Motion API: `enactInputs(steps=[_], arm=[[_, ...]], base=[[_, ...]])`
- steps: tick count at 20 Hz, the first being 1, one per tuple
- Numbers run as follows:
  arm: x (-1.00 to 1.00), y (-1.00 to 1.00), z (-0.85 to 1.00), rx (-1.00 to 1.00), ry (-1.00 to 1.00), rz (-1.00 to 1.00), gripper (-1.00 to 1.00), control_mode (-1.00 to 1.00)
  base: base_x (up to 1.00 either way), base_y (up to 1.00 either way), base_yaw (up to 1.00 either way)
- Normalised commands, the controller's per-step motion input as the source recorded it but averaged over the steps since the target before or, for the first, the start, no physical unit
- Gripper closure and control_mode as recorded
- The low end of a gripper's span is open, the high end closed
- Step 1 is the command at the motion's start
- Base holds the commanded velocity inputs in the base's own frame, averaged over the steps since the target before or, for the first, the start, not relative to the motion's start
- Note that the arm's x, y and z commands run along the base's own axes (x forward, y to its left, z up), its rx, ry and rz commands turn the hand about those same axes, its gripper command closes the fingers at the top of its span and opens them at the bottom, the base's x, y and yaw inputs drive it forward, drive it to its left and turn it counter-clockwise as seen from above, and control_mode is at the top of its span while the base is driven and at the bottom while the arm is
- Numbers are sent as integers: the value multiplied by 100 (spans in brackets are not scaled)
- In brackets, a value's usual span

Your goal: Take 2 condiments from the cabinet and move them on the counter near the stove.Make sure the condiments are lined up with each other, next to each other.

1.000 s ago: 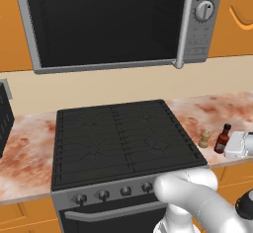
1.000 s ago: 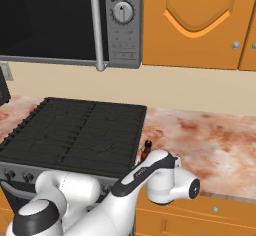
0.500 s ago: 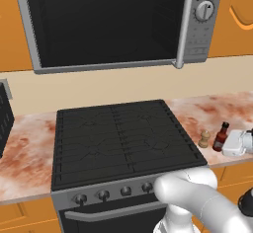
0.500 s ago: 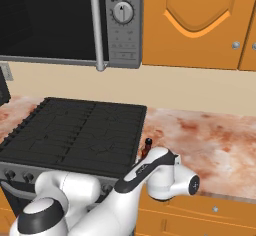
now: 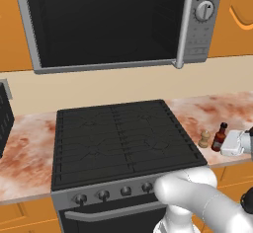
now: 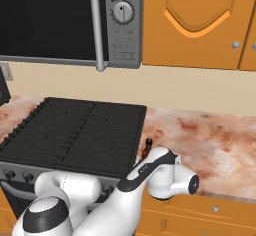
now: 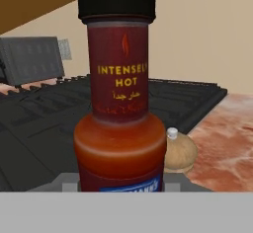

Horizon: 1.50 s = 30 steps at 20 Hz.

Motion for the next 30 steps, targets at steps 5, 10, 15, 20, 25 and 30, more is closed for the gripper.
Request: enactInputs(steps=[5,10,15,20,25,30], arm=[[5,-1,-8,0,0,0,100,-100],[7,0,-9,0,0,0,100,-100],[5,0,-9,0,0,0,100,-100],[5,0,-5,0,0,0,100,-100],[8,0,-5,0,0,0,100,-100],[11,0,-5,0,0,0,100,-100]], base=[[0,0,0],[0,0,0],[0,0,0],[0,0,0],[0,0,0],[0,0,0]])
